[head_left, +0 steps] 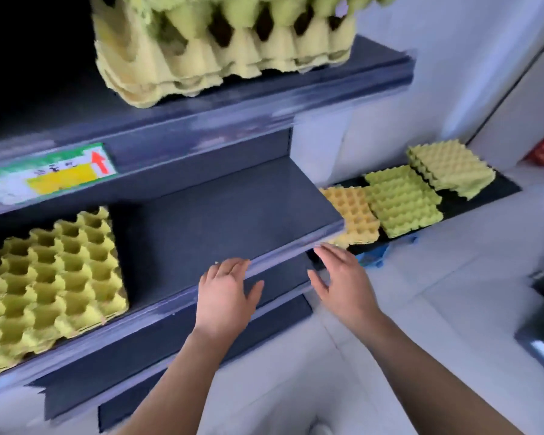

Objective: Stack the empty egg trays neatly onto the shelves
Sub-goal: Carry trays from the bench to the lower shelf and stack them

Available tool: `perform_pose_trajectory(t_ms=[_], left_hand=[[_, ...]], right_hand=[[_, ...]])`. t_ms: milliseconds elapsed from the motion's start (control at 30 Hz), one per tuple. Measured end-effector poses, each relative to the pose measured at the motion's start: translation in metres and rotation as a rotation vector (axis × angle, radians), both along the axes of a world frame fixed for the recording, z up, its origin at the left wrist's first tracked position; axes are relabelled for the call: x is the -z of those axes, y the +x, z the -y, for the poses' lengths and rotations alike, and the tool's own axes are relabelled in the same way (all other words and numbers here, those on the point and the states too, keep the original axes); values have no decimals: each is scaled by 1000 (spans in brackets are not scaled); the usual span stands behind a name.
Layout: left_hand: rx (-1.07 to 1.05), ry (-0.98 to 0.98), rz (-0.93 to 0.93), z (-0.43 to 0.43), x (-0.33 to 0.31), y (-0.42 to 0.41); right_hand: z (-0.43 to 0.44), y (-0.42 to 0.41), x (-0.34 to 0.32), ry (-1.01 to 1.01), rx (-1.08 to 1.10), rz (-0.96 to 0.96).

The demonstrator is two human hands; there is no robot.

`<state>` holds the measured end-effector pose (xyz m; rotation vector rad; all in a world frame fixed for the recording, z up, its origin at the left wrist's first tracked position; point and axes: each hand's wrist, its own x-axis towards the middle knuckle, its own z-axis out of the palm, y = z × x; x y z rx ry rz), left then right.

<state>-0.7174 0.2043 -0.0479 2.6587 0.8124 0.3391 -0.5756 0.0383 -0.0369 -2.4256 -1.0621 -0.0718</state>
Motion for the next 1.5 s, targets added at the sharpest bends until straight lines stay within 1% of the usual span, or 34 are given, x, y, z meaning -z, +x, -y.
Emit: perform_pose_trajectory(t_ms=[167,300,433,667,833,967,1200,1333,1500], left_hand=[[86,-43,43,75,4,102],[150,-115,20,120,7,170],[200,-193,18,143,18,235],[170,-275,-74,143,46,354],[88,-349,-211,133,60,422],[-6,-417,-290,121,77,456],[-240,-533,-381,100,128,491],[-410,-589,-493,89,166,501],[-475,-539,-535,75,213,510]], right_hand=[[90,78,8,-18,134,-50],[138,135,21,-35,232,-80],[162,191,30,-49,276,-84],[162,306,47,-77,304,-167],[146,377,58,-113,281,-246],[127,423,75,-158,221,-346],[95,487,126,-289,24,-459],[81,520,160,-366,-100,-488],[62,541,212,-407,-171,-525]])
